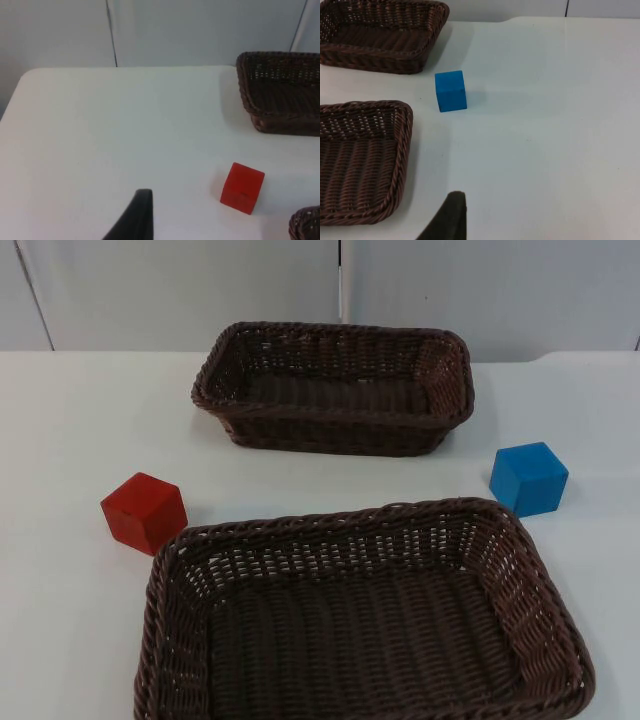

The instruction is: Pick up one cube with the left hand and place it into the upper basket. Pick up one cube with the right hand and place it into the lower basket.

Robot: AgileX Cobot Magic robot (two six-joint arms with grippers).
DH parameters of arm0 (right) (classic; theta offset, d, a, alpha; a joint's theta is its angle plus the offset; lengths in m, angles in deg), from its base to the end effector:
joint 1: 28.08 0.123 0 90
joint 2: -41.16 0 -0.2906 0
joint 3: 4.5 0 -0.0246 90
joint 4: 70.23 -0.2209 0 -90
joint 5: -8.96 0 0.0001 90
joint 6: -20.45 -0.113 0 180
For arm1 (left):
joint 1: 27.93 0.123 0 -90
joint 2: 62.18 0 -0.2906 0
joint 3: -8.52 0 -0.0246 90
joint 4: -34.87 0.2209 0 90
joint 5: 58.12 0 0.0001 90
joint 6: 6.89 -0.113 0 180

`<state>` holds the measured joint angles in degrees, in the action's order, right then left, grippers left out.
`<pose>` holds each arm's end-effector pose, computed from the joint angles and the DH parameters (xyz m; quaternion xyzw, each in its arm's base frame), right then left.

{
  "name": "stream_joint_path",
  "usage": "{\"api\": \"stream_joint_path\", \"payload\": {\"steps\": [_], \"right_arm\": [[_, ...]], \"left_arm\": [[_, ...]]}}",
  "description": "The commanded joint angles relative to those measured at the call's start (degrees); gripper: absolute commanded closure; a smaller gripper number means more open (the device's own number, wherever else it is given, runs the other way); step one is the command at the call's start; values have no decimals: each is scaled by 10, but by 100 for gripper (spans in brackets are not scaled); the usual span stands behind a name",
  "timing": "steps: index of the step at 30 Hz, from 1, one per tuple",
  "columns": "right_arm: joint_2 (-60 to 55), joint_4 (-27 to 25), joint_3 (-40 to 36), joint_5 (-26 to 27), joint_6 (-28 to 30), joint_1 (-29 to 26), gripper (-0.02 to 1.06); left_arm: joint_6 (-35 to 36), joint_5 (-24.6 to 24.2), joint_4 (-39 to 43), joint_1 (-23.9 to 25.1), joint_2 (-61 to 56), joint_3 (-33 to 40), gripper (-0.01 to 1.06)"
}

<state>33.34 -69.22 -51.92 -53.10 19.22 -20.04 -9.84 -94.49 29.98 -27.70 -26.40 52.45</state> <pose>-0.0196 -0.0046 0.2568 -0.0502 0.8525 0.0333 0.5193 0.0786 -0.0054 0.3070 0.0044 0.8478 -0.0250 0.5297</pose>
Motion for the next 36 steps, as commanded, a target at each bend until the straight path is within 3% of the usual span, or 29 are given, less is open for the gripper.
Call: {"api": "stream_joint_path", "payload": {"steps": [1, 16, 36], "right_arm": [[2, 0, -4, 2, 6, -4, -1], [2, 0, -4, 2, 6, -4, -1], [2, 0, -4, 2, 6, -4, -1]], "left_arm": [[-2, 17, -3, -3, 24, -16, 0], [-2, 13, -7, -3, 170, -124, 0], [-11, 25, -10, -3, 212, -138, 0]]}}
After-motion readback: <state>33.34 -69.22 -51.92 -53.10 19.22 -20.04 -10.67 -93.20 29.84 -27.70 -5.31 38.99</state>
